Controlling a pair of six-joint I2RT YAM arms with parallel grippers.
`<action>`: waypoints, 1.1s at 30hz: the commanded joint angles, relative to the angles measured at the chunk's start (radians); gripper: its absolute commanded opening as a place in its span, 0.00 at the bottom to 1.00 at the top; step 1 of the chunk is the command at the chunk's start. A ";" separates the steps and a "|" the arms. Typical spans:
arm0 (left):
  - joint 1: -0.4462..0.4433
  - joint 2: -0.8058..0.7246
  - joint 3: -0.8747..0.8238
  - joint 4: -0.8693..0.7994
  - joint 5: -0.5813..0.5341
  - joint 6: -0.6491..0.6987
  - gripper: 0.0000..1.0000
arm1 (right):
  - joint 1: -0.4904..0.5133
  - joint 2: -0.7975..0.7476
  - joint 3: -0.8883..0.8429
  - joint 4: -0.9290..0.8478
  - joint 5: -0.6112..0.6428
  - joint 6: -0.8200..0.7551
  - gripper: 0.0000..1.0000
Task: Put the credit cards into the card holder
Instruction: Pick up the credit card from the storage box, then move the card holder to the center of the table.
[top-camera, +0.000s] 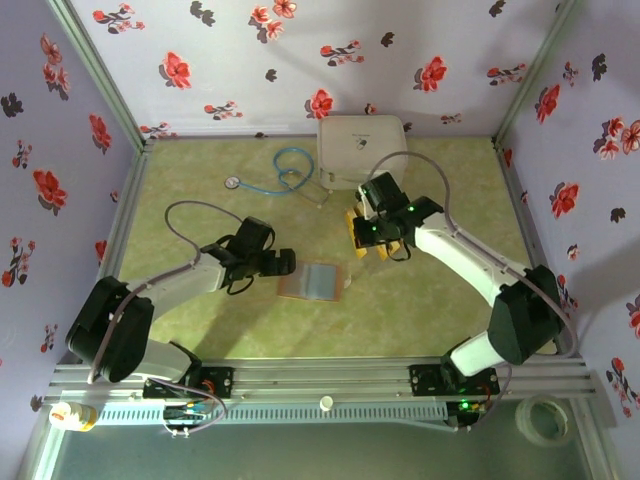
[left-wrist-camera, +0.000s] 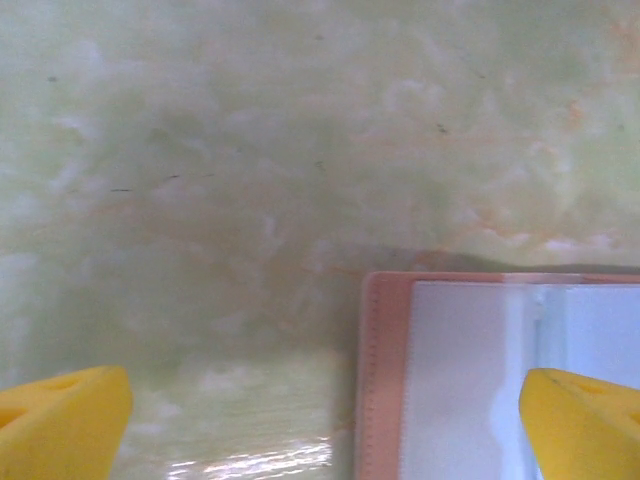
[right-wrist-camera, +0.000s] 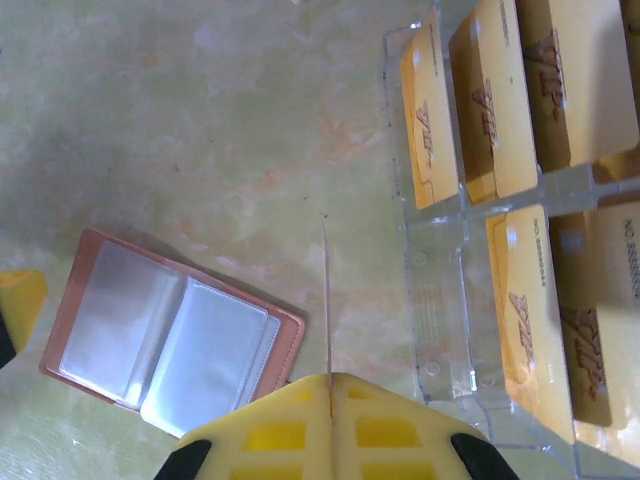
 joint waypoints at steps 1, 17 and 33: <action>-0.026 0.029 0.000 0.031 0.041 -0.030 1.00 | -0.004 -0.041 -0.075 0.066 0.001 0.080 0.00; -0.156 0.100 -0.018 0.107 0.038 -0.150 1.00 | -0.007 -0.159 -0.206 0.093 0.012 0.119 0.00; -0.297 0.110 0.015 0.091 -0.010 -0.219 1.00 | -0.021 -0.236 -0.232 0.068 0.019 0.110 0.00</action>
